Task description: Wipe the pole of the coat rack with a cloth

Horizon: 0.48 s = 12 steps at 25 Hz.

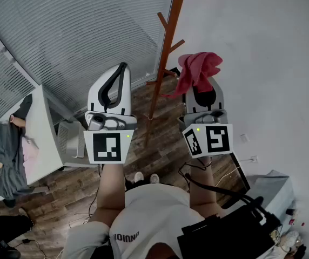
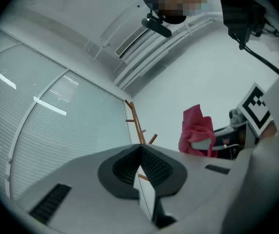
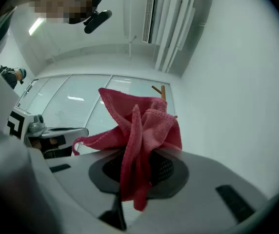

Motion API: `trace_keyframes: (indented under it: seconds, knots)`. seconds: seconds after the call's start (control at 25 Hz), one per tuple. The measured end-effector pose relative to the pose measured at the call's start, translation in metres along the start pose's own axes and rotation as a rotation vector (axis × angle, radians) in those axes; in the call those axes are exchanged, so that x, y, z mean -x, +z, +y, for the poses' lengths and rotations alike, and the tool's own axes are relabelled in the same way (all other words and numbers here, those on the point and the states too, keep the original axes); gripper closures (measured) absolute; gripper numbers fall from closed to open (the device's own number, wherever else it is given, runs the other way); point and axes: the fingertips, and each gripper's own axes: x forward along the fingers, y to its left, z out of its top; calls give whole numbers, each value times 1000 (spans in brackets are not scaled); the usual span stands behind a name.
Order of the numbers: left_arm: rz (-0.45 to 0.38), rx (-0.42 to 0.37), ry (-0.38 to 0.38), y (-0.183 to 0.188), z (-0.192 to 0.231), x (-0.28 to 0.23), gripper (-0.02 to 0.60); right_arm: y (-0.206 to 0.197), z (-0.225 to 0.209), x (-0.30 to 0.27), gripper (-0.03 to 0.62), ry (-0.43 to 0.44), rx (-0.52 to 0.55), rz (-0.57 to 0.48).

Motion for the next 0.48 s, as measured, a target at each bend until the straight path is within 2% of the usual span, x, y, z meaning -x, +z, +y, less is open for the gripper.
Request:
trace_keyframes:
  seconds: [0.48]
  knots:
    - [-2, 31, -10, -2, -1, 2, 583, -1, 5, 3, 510, -4, 3, 6]
